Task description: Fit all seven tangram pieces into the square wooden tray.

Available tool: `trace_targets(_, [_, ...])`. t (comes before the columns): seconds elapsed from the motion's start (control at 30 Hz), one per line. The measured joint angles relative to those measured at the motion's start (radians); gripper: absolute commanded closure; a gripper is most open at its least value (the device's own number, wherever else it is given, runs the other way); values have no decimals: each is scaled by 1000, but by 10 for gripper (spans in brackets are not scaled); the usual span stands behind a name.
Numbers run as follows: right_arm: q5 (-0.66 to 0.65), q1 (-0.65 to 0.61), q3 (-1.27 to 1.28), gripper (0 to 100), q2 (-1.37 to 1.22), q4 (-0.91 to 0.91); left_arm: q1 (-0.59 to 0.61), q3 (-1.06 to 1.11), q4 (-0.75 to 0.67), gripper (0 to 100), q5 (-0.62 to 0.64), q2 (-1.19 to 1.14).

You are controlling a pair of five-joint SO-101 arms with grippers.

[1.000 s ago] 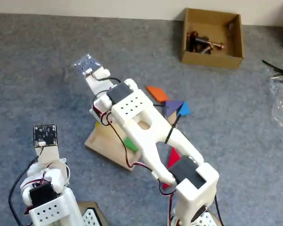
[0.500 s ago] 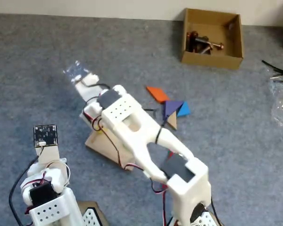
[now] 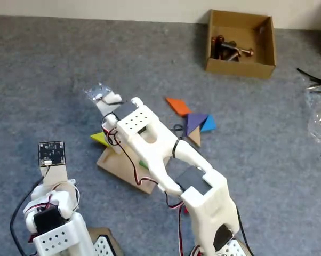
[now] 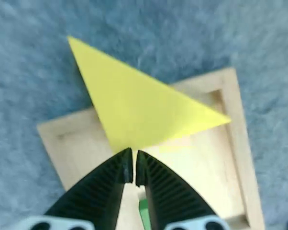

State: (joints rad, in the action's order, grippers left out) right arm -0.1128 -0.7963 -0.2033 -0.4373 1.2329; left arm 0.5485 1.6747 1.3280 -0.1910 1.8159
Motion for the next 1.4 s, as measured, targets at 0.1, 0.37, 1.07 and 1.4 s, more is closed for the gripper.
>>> trace_targets(0.1, [0, 14, -61, 994, 9, 61, 0, 0, 0, 995, 0, 0])
trace_targets(0.37, [0, 110, -124, 990, 81, 167, 0, 0, 0, 995, 0, 0])
trace_targets(1.07, [0, 68, -124, 989, 92, -40, 0, 0, 0, 995, 0, 0])
trace_targets(1.4, [0, 58, -130, 989, 87, -72, 0, 0, 0, 995, 0, 0])
